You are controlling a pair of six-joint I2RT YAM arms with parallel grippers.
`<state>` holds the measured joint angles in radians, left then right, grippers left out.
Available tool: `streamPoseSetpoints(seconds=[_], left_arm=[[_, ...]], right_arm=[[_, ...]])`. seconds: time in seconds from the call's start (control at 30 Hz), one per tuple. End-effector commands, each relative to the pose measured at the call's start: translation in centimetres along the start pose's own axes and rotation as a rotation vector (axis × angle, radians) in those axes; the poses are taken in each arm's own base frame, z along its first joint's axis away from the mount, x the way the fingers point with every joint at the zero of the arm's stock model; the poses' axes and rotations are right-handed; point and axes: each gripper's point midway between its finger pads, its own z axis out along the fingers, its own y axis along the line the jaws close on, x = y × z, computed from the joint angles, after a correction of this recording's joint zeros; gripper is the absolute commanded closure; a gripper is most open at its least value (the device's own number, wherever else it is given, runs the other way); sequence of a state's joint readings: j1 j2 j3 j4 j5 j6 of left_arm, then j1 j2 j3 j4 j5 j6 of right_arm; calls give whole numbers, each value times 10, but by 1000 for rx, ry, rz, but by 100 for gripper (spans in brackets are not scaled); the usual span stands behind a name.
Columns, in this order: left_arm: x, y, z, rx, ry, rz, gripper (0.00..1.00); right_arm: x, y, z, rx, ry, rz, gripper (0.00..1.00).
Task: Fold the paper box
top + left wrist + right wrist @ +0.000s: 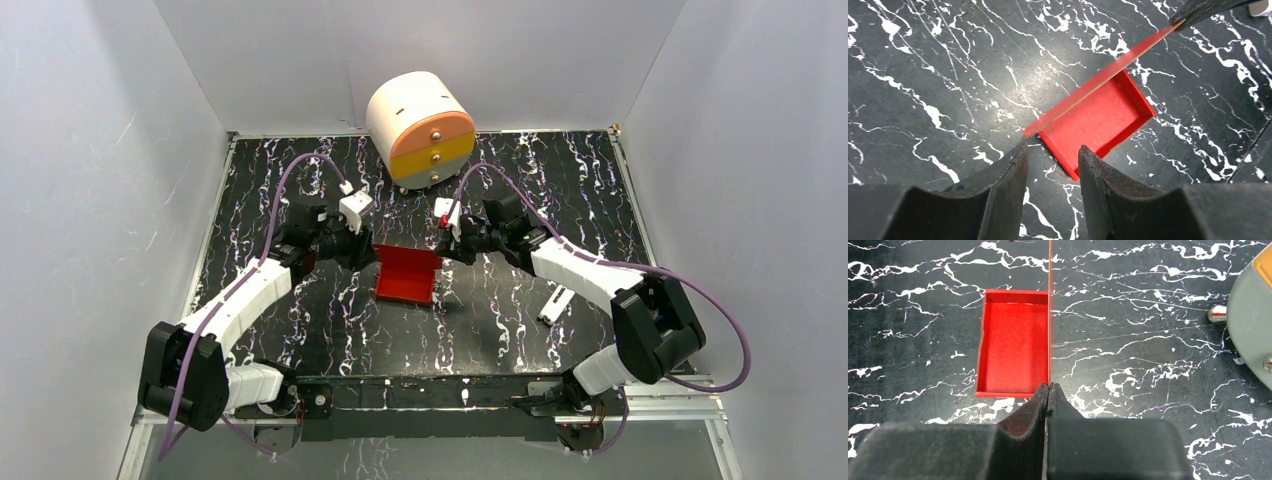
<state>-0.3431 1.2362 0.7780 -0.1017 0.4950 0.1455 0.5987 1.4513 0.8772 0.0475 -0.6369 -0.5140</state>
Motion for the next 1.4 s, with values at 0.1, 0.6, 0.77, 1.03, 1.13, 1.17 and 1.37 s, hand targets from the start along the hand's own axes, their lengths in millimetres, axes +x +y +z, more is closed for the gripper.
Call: streamPoseSetpoints(seconds=[0.1,0.6,0.77,1.03,1.13,1.17,1.37], left_arm=[[-11,12,-11,-45,-9,184,60],[-29,6,3,84,-78,490,54],[-26,0,7,141,-104,489,64],[-21,2,10,163,-92,470,75],[-19,0,12,175,-90,466,75],[-19,-1,12,181,-94,468,75],[-14,-6,14,225,-81,454,82]], right_arm=[[-20,-6,2,-47,-3,-74,95],[-19,-3,5,-87,2,-76,95],[-21,-3,4,-86,-3,-82,95],[-20,-3,4,-87,-4,-82,95],[-21,-3,3,-85,-6,-83,95],[-21,-3,3,-85,-6,-83,95],[-21,-4,4,-85,-7,-80,95]])
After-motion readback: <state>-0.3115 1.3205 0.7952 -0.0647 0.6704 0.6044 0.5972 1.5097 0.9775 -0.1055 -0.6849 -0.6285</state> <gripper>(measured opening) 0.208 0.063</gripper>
